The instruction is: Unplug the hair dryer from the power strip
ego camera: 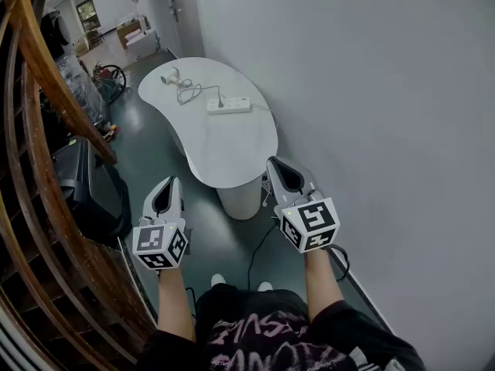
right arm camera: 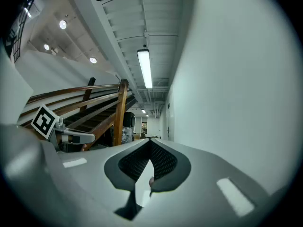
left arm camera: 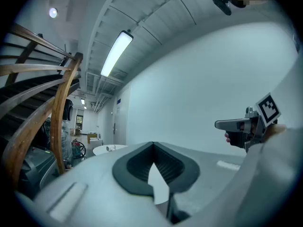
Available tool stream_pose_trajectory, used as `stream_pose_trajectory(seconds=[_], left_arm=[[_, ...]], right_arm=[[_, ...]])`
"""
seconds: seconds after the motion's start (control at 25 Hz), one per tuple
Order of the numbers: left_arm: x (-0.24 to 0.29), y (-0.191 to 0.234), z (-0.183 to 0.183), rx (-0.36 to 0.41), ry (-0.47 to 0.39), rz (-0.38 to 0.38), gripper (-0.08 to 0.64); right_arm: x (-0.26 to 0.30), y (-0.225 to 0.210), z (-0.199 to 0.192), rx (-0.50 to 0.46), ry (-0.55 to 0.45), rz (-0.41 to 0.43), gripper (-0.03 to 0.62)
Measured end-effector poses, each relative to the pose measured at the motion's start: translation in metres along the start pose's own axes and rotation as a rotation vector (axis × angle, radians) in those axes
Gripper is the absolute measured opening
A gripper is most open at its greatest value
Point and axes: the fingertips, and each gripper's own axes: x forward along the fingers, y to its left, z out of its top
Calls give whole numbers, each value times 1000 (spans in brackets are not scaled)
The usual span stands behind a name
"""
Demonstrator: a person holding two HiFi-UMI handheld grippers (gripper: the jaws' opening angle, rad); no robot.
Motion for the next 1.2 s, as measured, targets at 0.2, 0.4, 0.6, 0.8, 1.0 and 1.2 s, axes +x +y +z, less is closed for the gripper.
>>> stream_pose_trajectory(seconds=[0.2, 0.4, 0.6, 0.8, 1.0, 1.2], left_arm=[[4, 7, -3, 0, 3, -13, 0], [10, 15, -4, -8, 5, -30, 0], [20, 29, -9, -4, 15, -49, 0], [36, 57, -12, -10, 17, -65, 0], [56, 90, -12, -21, 22, -106, 0], [67, 113, -15, -28, 33, -174, 0]], right_arm=[[7, 2, -2, 6, 2, -8, 11], [16, 6, -8, 10, 16, -17, 11], [33, 9, -4, 23, -15, -45, 11], [62, 19, -2, 23, -21, -53, 11], [98, 31, -1, 21, -14, -82, 12], [117, 48, 2, 11, -5, -138, 12]])
